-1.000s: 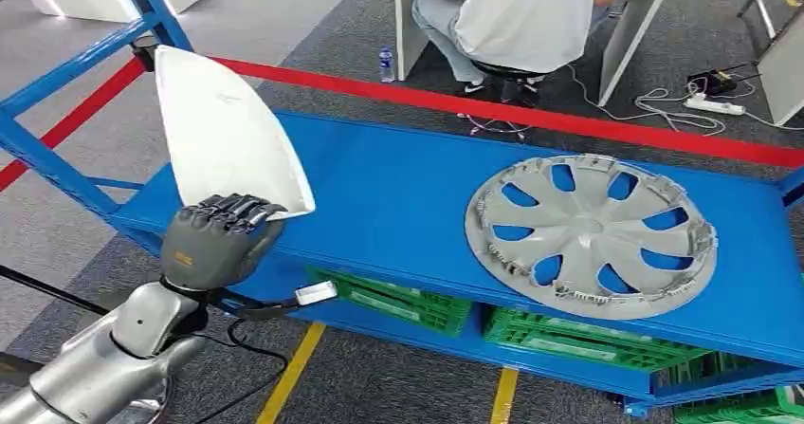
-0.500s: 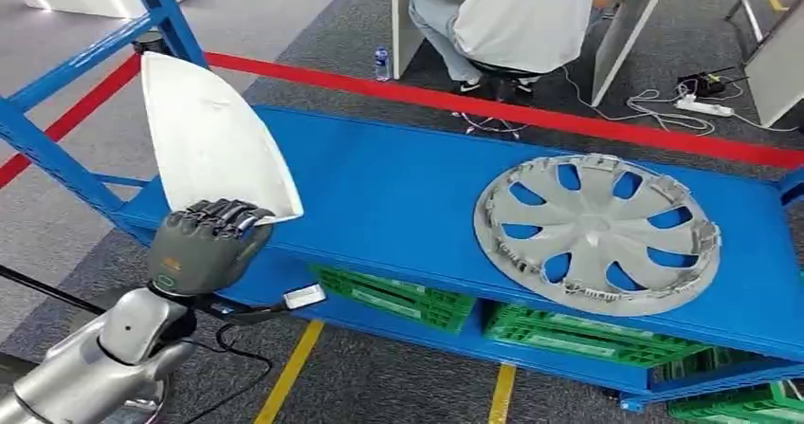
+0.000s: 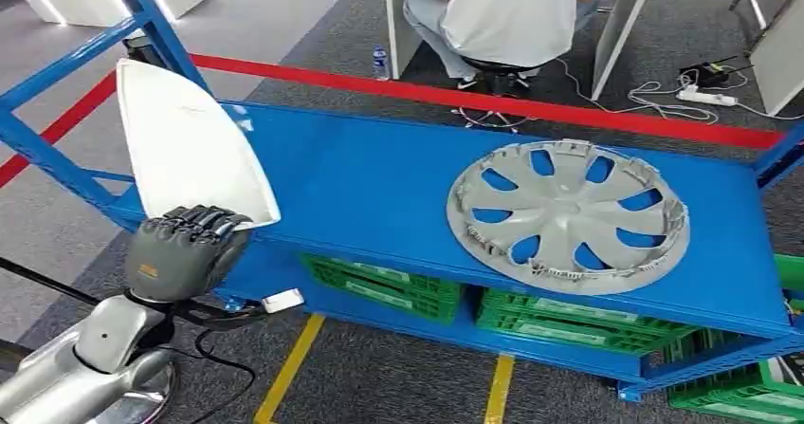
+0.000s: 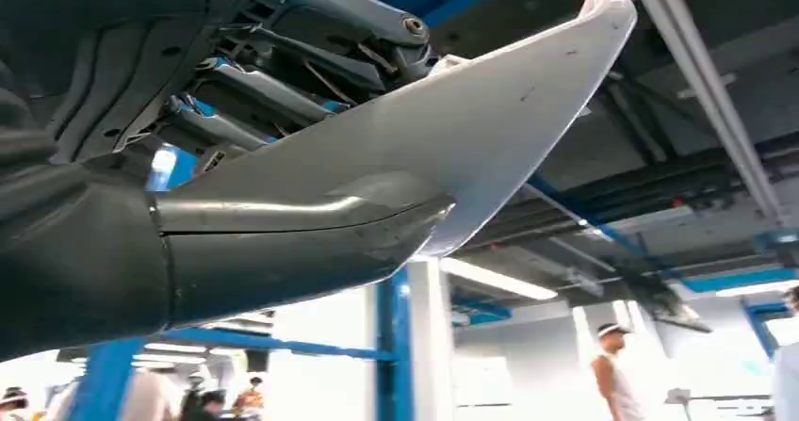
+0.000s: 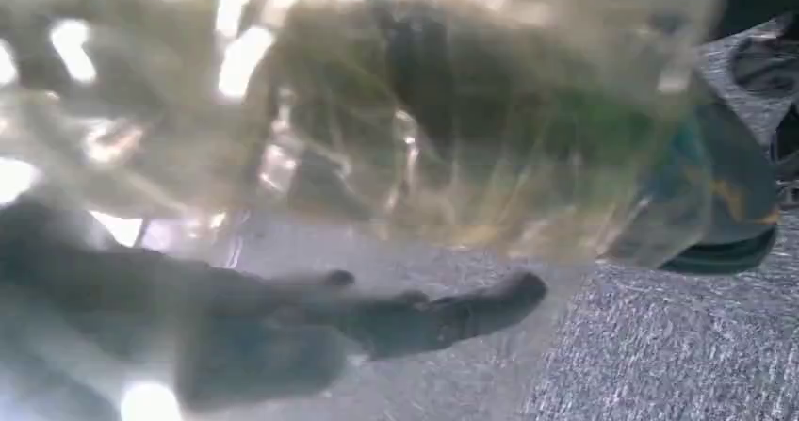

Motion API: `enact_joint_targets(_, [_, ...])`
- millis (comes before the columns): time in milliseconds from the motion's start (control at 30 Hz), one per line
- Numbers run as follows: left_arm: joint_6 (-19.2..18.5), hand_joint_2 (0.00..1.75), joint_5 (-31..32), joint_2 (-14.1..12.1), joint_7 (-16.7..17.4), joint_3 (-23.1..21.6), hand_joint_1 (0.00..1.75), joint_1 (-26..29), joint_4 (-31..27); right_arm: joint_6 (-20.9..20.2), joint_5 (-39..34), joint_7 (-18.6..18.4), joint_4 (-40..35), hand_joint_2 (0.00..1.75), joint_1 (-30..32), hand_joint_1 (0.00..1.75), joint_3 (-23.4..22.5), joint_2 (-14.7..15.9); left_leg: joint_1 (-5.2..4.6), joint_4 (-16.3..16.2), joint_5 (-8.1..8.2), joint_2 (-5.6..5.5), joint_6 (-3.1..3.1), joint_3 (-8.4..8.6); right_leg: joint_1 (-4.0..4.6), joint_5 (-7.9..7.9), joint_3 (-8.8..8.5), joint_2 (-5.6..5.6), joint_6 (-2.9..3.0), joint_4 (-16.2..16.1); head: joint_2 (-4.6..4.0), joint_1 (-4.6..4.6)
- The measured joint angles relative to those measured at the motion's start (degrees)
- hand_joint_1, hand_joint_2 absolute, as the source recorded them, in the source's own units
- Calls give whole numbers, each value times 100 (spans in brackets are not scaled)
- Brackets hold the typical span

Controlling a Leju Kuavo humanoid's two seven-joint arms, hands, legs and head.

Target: Take the parts from the cabinet and place them on the table.

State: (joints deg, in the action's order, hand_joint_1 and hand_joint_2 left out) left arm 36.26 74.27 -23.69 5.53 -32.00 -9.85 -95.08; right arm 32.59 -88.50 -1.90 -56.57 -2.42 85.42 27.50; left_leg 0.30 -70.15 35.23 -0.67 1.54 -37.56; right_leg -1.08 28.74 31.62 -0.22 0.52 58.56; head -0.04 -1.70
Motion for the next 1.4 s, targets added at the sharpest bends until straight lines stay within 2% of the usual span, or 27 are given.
enact_joint_targets(33, [-4, 175, 0, -6, 0, 2, 164, 17, 0, 9, 0, 0, 0, 0, 0, 0, 15, 0, 0, -370, 157, 5, 6, -111, 15, -34, 49, -35, 18, 2, 0, -2])
enact_joint_targets(67, [-4, 175, 0, -11, 0, 7, 164, 43, 0, 9, 0, 0, 0, 0, 0, 0, 20, 0, 0, -539, 146, 5, 1, -124, 33, -72, 96, -69, 30, 4, 0, -2])
enact_joint_targets(100, [-4, 175, 0, -17, 0, 9, 164, 60, 0, 9, 0, 0, 0, 0, 0, 0, 22, 0, -1, -433, -18, 6, -21, -10, 51, -104, 138, -93, 33, 5, 0, -2])
enact_joint_targets(200, [-4, 175, 0, -42, 0, 29, 164, 63, -26, 9, 2, 0, 0, 0, -22, 0, 24, -2, -35, 935, -602, 20, -170, 865, 100, -189, 208, -133, 28, 6, 0, 0])
enact_joint_targets(233, [-4, 175, 0, -55, 0, 48, 164, 64, -46, 9, 2, 0, 0, 0, -26, 0, 24, -18, -58, 1231, -466, 52, -224, 1041, 123, -221, 232, -143, 5, 6, 0, 11])
enact_joint_targets(267, [-4, 175, 0, -59, 0, 68, 164, 63, -63, 11, 2, 0, 0, 0, -33, 0, 22, -17, -72, 1336, -491, 51, -208, 1066, 115, -266, 252, -149, -27, 4, 0, 2])
enact_joint_targets(367, [-7, 175, 0, -81, 0, 103, 164, 83, -77, 17, 4, 2, 0, 0, -40, 0, 26, -28, -99, 1383, -604, 49, -272, 967, 93, -400, 287, -167, -148, -35, 0, 2])
enact_joint_targets(400, [-7, 175, 0, -81, 0, 105, 164, 83, -81, 28, 9, 2, 0, 0, -46, 0, 37, -28, -53, 1449, -696, 72, -296, 946, 81, -278, 333, -111, -172, 26, 0, 4])
enact_joint_targets(433, [-7, 175, 0, -81, 2, 107, 164, 85, -87, 35, 13, 2, 0, 0, -49, 0, 44, -31, -54, 1449, -754, 69, -336, 873, 86, -20, 442, -49, -202, 167, 0, 26])
enact_joint_targets(500, [-7, 175, 0, -81, 18, 114, 164, 146, -92, 85, 20, 0, 2, 0, -49, 0, 57, -31, -63, 1442, -870, 68, -359, 706, 71, 639, 680, 0, -242, 1018, 0, 68])
enact_joint_targets(533, [-9, 175, 0, -90, 24, 127, 164, 189, -92, 107, 24, 0, 2, 0, -49, 0, 61, -31, -69, 1437, -929, 68, -356, 624, 72, 823, 779, 2, -258, 1432, 0, 66])
enact_joint_targets(567, [-9, 175, 4, -98, 40, 138, 164, 235, -92, 127, 24, 0, 2, 0, -49, 0, 61, -31, -70, 1432, -985, 67, -349, 550, 71, 836, 809, 4, -268, 1692, 0, 70])
enact_joint_targets(633, [-9, 175, 22, -118, 55, 169, 164, 324, -92, 201, 20, 0, 2, 0, -44, 0, 66, -29, -64, 1419, -1088, 67, -322, 406, 60, 425, 515, 4, -285, 1469, 0, 72])
enact_joint_targets(700, [-13, 175, 41, -153, 79, 253, 164, 452, -118, 379, -4, 0, -24, 0, -37, 0, 61, -22, -52, 1368, -1159, 62, -266, 295, 29, 87, -178, 12, -298, 476, 0, 70])
enact_joint_targets(733, [-13, 175, 61, -193, 90, 306, 164, 525, -155, 492, -9, 0, -64, 0, -29, 0, 44, -9, -74, 1335, -1183, 60, -232, 242, 30, 274, -472, 45, -311, 10, 0, 74])
enact_joint_targets(767, [-11, 175, 88, -234, 101, 354, 164, 587, -186, 615, -11, 0, -127, 0, 12, 0, 9, 26, -79, 1306, -1218, 54, -201, 217, 47, 342, -646, 91, -253, -233, 0, 65])
enact_joint_targets(833, [-7, 175, 147, -297, 103, 451, 164, 676, -225, 695, -13, 20, -234, 0, 71, 0, -28, 79, -75, 1301, -1326, 45, -162, 187, 62, 343, -562, 83, -211, -212, 0, 66])
enact_joint_targets(900, [2, 175, 160, -378, 103, 536, 164, 789, -260, 721, -13, 17, -311, 0, 127, 0, -48, 94, -51, 1256, -1296, 0, -98, 130, 28, 251, -447, 33, -69, -225, -2, 85])
enact_joint_targets(967, [9, 175, 170, -450, 103, 623, 164, 862, -293, 734, -13, 17, -371, 0, 159, 0, -102, 131, -39, 804, -648, 18, -20, -22, 45, 143, -353, -5, 44, -220, 0, 20])
enact_joint_targets(1033, [13, 175, 184, -474, 105, 713, 164, 913, -313, 734, -13, -7, -415, 0, 172, 0, -135, 142, -15, -81, -65, 24, 17, -214, 69, 11, -192, -35, 62, -199, 0, 11])
enact_joint_targets(1067, [15, 175, 186, -487, 105, 734, 164, 936, -315, 734, -13, -6, -424, 0, 174, 0, -138, 144, -8, -410, -7, 25, 22, -254, 79, -42, -109, -49, 67, -181, -2, 9])
enact_joint_targets(1100, [15, 175, 188, -498, 105, 743, 164, 967, -315, 734, -13, -4, -428, 0, 176, 0, -142, 144, -5, -503, -102, 25, 19, -198, 92, -88, -16, -62, 68, -159, 0, 4])
enact_joint_targets(1167, [24, 175, 199, -520, 105, 817, 164, 1023, -345, 734, -11, -4, -444, 0, 173, 0, -151, 144, -7, -64, -521, 26, -27, 213, 117, -177, 163, -75, 56, -101, 0, 4])
enact_joint_targets(1200, [28, 175, 190, -533, 109, 846, 164, 1046, -369, 734, -9, -5, -444, 0, 169, 0, -151, 144, -13, 427, -654, 26, -72, 572, 129, -217, 224, -76, 49, -83, 0, 2])
enact_joint_targets(1267, [44, 175, 158, -555, 120, 928, 164, 1110, -443, 734, -9, -7, -446, 0, 158, 0, -149, 144, -49, 1321, -439, 26, -162, 1179, 160, -290, 257, -71, -3, -62, 0, 11])
enact_joint_targets(1333, [48, 175, 142, -564, 131, 994, 164, 1151, -489, 734, -11, -7, -461, 0, 157, 0, -146, 164, -86, 1463, -429, 28, -186, 1189, 128, -394, 289, -79, -76, -86, 0, 4])
enact_joint_targets(1400, [52, 175, 114, -570, 162, 1038, 164, 1310, -533, 734, -13, 7, -545, 0, 152, 0, -116, 234, -74, 1526, -573, 53, -275, 1100, 121, -450, 365, -71, -153, -88, 0, 0])
